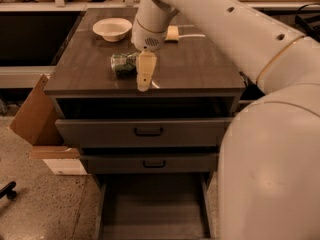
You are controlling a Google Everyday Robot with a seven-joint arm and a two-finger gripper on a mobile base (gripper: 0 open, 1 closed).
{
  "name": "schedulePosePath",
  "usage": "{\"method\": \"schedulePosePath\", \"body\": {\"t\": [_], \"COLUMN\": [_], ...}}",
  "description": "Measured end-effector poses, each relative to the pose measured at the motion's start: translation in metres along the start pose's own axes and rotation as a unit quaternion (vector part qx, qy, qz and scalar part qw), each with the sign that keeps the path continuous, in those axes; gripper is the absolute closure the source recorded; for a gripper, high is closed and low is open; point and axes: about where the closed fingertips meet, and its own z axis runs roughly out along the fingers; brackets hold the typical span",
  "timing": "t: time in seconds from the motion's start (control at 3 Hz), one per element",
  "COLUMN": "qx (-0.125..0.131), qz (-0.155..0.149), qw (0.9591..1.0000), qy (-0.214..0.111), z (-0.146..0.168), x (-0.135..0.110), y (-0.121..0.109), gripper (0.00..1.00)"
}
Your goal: Place green can into bottom drawer
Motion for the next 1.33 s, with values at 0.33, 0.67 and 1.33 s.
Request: {"method": "schedulePosePath", "body": {"t": [0.33, 0.67, 1.33], "qx": [-0.013, -0.021, 0.002], "qz": [-0.002, -0.01, -0.025], "qw": [0.9999, 0.9996, 0.9997], "qy": [0.007, 0.014, 0.002], "z": [0.015, 0.025, -0.008], "x": [-0.004, -0.012, -0.018], "y": [0.0, 0.004, 0.036], "gripper": [0.18, 0.42, 0.88]}}
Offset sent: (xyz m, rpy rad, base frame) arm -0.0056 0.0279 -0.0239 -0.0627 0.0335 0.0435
